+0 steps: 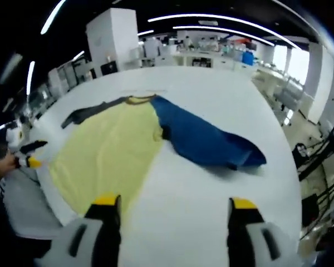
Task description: Fold the garment on the visible template until the final outline fits inside the template.
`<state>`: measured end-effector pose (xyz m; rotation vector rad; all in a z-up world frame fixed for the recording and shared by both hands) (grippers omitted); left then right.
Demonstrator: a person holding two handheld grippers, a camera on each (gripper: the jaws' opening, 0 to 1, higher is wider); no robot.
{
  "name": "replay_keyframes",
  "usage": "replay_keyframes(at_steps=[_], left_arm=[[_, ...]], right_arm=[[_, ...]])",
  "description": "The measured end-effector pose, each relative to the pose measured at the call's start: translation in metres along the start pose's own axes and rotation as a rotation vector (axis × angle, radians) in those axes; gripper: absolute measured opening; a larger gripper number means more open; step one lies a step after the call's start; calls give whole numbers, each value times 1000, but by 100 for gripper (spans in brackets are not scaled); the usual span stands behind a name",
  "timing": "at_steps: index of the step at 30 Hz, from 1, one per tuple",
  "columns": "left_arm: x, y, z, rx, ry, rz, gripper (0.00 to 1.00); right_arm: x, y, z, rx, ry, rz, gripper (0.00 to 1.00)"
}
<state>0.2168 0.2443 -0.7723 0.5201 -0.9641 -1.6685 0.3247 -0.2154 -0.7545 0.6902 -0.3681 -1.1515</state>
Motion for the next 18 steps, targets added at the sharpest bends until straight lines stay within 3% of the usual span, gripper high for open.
replay_keyframes(at_steps=[7, 10, 18], left_arm=[[-1, 2, -1, 2, 5, 0, 99], [-2, 2, -1, -3, 8, -9, 97], [-2, 3, -1, -1, 12, -14, 95]], right_arm=[[35, 18, -13, 14, -22, -68, 75], [54, 25, -19, 22, -65, -97, 71], [77, 35, -31, 15, -94, -123, 60]])
Point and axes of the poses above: the point that each gripper's makers call its tool centre point, and the gripper's own axes: z roughly backward along the fingers, x roughly to its right, y roughly out of its top, the point moved 4 cm from there along z, roughly backward along the fingers
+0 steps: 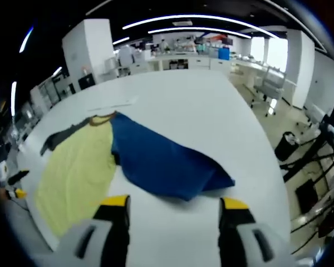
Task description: Fold the garment on the visible template until the final outline fits inside the template.
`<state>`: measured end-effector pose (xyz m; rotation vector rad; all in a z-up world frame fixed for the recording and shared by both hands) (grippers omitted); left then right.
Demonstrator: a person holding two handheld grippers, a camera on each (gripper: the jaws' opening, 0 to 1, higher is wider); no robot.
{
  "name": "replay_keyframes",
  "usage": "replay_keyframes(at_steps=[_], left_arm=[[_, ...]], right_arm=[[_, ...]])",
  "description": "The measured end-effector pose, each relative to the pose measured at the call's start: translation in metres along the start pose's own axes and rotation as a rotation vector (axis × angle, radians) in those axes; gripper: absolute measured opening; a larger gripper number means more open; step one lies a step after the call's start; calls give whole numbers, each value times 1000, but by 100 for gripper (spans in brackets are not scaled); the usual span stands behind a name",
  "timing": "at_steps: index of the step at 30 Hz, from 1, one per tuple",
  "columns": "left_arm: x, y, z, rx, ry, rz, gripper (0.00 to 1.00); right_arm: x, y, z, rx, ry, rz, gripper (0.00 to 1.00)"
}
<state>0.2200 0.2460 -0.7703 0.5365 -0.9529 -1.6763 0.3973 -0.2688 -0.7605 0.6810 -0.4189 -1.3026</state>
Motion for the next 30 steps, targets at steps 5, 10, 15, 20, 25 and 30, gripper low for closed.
replay_keyframes(at_steps=[5, 10, 15, 20, 25, 30], left_arm=[[1, 1, 0, 0, 5, 8, 93], [2, 1, 2, 1, 0, 7, 91], [3, 2, 4, -1, -2, 0, 90], [1, 0, 6, -22, 14, -20, 89], [-2, 0, 7, -29, 23, -33, 89], [-4, 0, 7, -26, 30, -30, 88]], right_arm=[[3, 2, -9, -2, 3, -50, 49], [16, 4, -27, -16, 5, -97, 36], [19, -1, -36, -51, -3, -108, 31], [24, -2, -41, -57, -9, -154, 22], [35, 1, -48, -58, -29, -189, 9], [33, 2, -45, -58, -41, -204, 0]])
Point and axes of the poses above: the point that each gripper's makers call its tool centre point, and the gripper's own axes: z roughly backward along the fingers, x roughly to its right, y roughly out of its top, the point moved 4 cm from there along z, roughly backward along the fingers
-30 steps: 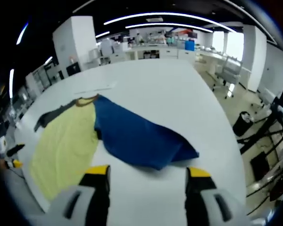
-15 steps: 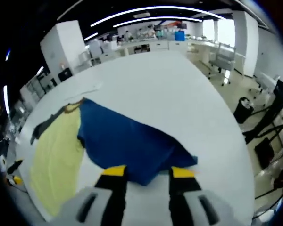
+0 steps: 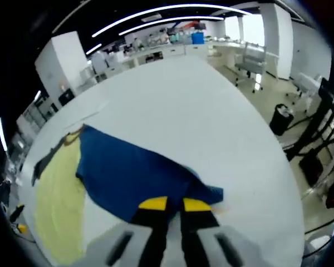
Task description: Fold the garment on the visible template until the final outline fits inside the template.
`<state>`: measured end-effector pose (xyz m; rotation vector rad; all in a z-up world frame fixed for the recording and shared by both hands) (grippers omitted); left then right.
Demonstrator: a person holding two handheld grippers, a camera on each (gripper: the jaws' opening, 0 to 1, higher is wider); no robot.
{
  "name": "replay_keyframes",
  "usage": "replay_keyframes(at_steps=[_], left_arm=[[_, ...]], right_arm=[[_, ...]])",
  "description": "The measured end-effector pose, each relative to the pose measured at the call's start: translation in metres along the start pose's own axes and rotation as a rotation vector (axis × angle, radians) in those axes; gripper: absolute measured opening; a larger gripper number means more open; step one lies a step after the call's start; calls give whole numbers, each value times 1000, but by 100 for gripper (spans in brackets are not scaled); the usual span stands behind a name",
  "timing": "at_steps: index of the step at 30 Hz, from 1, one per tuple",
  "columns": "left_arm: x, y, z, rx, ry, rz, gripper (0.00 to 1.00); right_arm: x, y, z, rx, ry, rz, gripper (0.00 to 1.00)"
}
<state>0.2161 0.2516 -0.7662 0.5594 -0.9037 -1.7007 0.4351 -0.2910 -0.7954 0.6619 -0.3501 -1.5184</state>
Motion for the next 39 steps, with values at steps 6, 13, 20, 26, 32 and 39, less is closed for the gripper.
replay_keyframes(at_steps=[6, 13, 20, 26, 32, 39], left_arm=[[-1, 0, 1, -6, 4, -22, 87], [0, 0, 0, -4, 2, -18, 87], [-2, 3, 0, 4, 3, -13, 86], [-3, 5, 2, 8, 2, -28, 86], [-3, 6, 5, 12, 1, -51, 86], [-3, 11, 8, 33, -12, -43, 87]], right_arm=[[10, 18, -2, -17, -4, 19, 0], [18, 33, -1, -22, -21, 39, 0], [13, 22, -1, -57, -17, -2, 0], [8, 29, 1, -70, 3, -3, 0], [-9, 39, 11, -56, 29, 3, 0], [-24, 57, 16, -51, 44, 42, 0]])
Point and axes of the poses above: the point that each gripper's makers call its tool centre point, and the gripper's own axes: z roughly backward along the fingers, x roughly to its right, y roughly out of its top, the point moved 4 cm from there along z, roughly backward along the fingers
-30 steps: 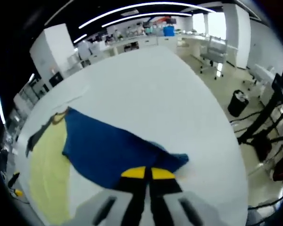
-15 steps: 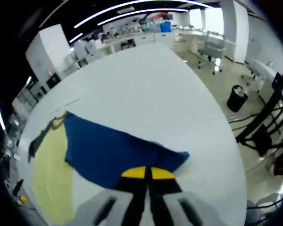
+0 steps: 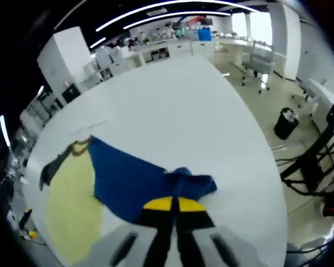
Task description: Fold the garment on the visible template until the final outline fits inside the template.
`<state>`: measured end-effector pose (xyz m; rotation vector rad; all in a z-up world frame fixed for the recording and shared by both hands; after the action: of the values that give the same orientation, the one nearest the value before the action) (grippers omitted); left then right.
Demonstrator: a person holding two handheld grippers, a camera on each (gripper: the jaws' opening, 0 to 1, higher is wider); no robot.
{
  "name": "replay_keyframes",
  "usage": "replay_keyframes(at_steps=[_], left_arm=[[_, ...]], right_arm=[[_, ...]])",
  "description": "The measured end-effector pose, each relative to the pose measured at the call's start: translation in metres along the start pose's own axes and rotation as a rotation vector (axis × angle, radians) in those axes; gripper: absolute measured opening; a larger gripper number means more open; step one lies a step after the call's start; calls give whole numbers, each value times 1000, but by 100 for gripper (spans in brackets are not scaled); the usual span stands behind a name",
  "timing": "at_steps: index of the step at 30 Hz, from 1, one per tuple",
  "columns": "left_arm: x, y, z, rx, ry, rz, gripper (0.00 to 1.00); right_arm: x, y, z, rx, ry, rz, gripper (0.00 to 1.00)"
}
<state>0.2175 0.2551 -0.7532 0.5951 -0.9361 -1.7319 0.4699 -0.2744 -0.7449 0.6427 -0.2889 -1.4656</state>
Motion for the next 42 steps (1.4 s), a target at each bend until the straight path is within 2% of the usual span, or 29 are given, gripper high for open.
replay_keyframes(at_steps=[3, 7, 15, 19, 25, 42], left_arm=[[0, 2, 1, -2, -8, -6, 89], [-5, 7, 4, 7, -12, 1, 91], [-6, 13, 10, 22, -26, -8, 94], [-4, 15, 12, 31, -35, -9, 95], [-3, 16, 15, 36, -40, -4, 97], [0, 11, 19, 44, -35, 15, 97]], right_arm=[[-6, 12, -1, 7, 9, 23, 0], [-20, 17, 0, 2, 11, 53, 0], [-32, 37, -4, -2, 33, 80, 0], [-49, 43, -2, 6, 50, 92, 0], [-76, 48, -1, 9, 61, 134, 0], [-138, 58, -16, -11, 100, 205, 0]])
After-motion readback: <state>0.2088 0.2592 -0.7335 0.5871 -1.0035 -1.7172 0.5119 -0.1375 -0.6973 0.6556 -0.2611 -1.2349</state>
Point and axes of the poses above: the point that each gripper's makers call its tool centre point, and the gripper's own axes: z roughly backward along the fingers, x roughly to its right, y roughly out of its top, the point moved 4 cm from there along z, roughly backward along the fingers
